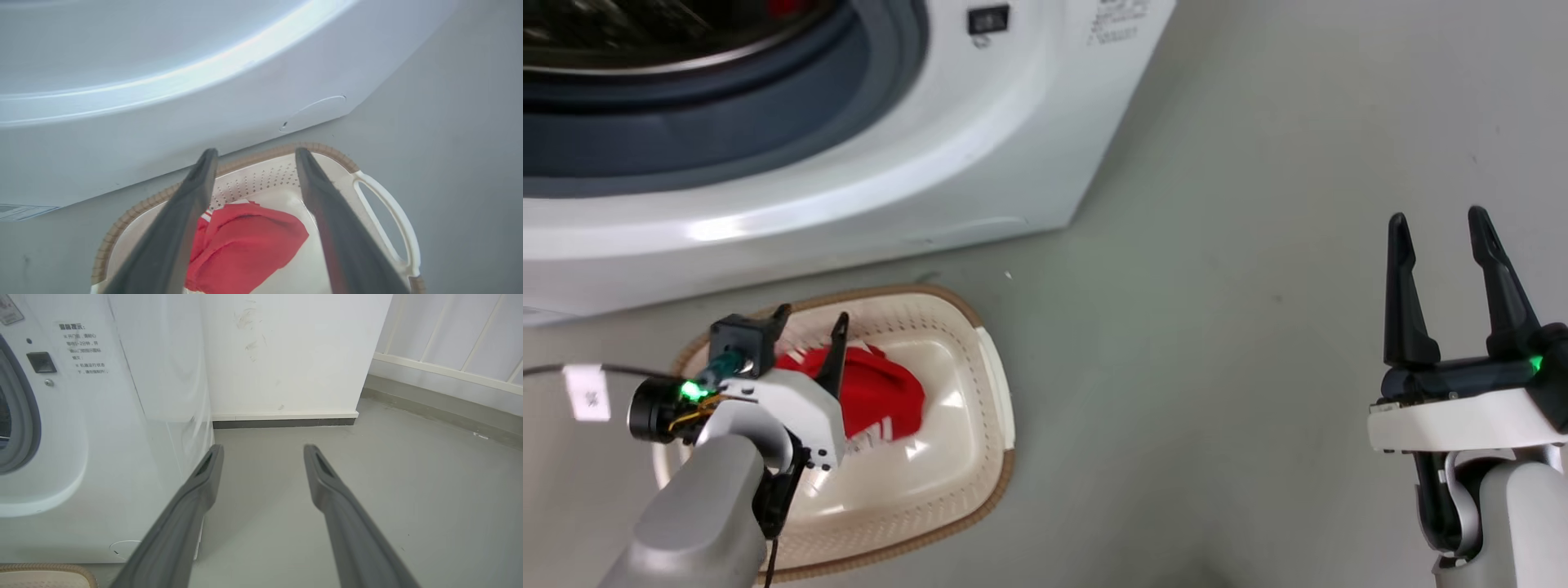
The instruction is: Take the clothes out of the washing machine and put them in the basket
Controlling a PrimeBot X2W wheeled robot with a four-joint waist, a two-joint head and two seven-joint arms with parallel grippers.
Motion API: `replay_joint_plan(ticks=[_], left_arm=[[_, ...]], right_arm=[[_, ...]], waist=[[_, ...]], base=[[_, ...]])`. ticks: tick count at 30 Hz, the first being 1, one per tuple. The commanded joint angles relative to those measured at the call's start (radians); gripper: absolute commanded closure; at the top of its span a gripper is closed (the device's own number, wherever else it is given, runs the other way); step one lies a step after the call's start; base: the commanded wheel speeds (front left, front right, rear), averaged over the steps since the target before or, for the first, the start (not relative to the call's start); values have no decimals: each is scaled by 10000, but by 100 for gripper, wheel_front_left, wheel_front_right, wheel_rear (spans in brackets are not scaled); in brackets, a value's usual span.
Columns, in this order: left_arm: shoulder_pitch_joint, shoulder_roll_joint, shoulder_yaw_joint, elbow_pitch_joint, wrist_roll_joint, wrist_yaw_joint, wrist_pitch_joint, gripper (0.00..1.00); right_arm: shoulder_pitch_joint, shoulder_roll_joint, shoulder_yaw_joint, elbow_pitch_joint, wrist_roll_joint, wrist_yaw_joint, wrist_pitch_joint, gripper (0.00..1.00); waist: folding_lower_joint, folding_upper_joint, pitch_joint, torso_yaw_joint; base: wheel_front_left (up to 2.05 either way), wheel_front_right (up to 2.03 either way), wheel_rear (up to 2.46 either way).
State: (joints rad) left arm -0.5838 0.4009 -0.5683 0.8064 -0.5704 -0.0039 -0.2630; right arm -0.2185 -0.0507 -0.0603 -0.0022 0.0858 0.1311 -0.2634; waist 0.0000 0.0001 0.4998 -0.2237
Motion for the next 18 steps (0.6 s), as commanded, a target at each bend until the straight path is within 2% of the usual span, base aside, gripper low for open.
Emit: replay_joint_plan(ticks=[1,11,18], left_arm=[[234,-19,264,-325,124,49,-24,0],[2462,-460,3049,-3182,1687,-307,-25,0],[2880,-601,4066,-4456,2624,-562,-25,0]], right_arm=[[135,10,-70,23,-22,-8,-20,0],[451,10,-47,248,-42,-8,-20,0],[563,12,16,208,93,-7,-20,0]], waist=[[0,-1,-590,376],[0,-1,-1660,610],[0,-1,-1548,509]], base=[[0,0,0],[0,0,0],[0,0,0]])
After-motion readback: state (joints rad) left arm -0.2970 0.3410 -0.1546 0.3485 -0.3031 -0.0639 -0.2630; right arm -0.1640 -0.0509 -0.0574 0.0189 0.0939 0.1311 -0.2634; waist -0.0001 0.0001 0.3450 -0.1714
